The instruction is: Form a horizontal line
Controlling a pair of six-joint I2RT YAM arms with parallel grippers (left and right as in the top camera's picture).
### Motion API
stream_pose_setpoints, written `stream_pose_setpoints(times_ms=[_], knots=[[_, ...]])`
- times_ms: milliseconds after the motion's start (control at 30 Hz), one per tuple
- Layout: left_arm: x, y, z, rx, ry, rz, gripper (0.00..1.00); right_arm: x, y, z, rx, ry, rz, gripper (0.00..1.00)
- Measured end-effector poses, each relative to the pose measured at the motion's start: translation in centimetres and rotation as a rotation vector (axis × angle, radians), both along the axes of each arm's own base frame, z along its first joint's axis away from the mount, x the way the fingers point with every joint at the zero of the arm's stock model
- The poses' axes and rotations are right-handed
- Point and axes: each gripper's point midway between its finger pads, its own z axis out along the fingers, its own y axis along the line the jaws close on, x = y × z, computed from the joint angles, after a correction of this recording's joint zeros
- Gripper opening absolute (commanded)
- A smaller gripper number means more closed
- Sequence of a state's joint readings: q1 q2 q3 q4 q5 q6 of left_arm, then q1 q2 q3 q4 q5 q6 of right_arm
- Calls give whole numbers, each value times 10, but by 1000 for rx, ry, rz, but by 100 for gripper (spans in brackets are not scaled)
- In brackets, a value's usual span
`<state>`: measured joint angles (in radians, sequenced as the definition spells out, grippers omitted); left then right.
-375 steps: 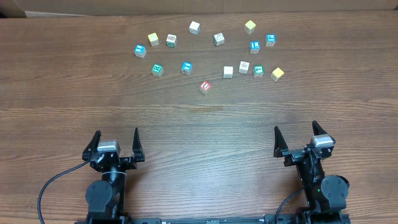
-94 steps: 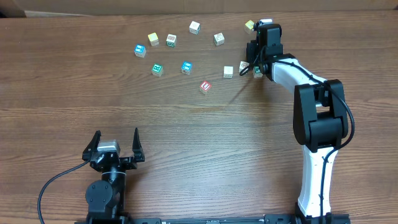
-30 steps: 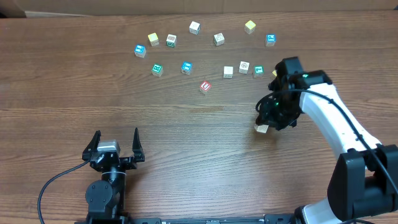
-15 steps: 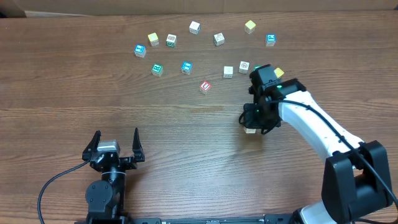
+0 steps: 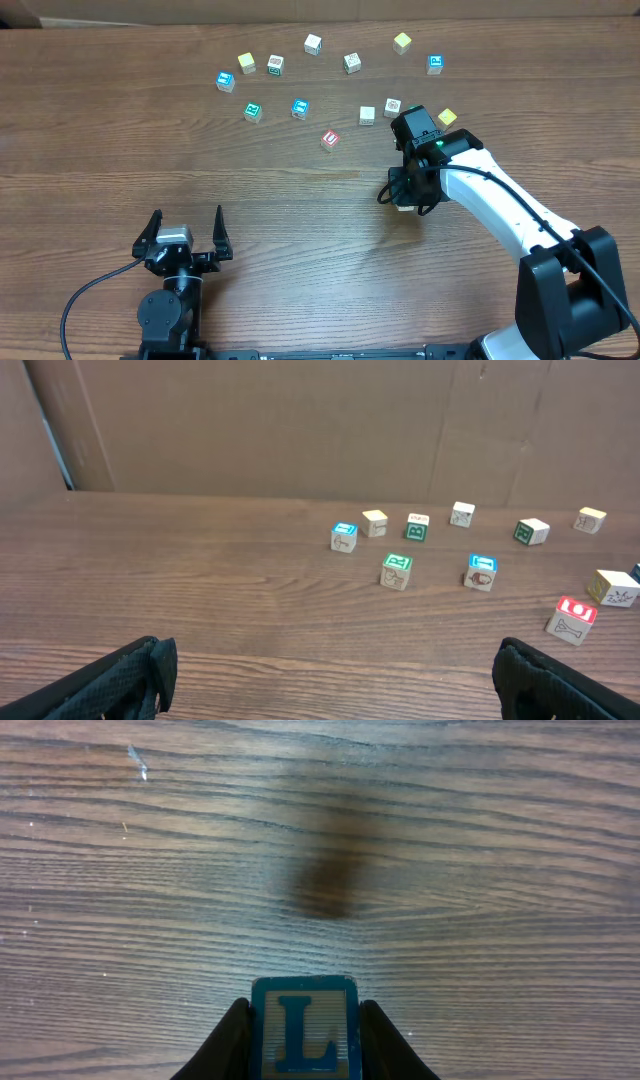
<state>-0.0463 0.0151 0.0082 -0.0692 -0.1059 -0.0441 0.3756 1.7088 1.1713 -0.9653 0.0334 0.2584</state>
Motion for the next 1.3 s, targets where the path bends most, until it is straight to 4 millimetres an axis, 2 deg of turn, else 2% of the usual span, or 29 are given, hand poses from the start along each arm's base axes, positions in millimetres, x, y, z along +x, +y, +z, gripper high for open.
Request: stream_pose_setpoints(times_ms=[100, 167, 233, 267, 700, 900, 1067, 1300], knots=[[0, 0, 0, 0, 0, 0, 100, 1, 0, 0, 1, -5, 0, 25], [0, 0, 0, 0, 0, 0, 100, 2, 1, -2, 4, -13, 1, 42], [0, 0, 0, 0, 0, 0, 100, 0, -1, -6, 2, -8, -9, 65], [0, 0, 0, 0, 0, 0, 100, -3, -2, -9, -4, 1, -3, 67], [0, 0, 0, 0, 0, 0, 100, -11, -6, -14, -19, 26, -4, 70], [0, 0, 0, 0, 0, 0, 100, -12, -6, -15, -20, 32, -4, 63], [0, 0, 0, 0, 0, 0, 100, -19, -9, -15, -31, 61, -19, 63], [0, 0, 0, 0, 0, 0, 100, -10, -6, -14, -12, 26, -57, 63]])
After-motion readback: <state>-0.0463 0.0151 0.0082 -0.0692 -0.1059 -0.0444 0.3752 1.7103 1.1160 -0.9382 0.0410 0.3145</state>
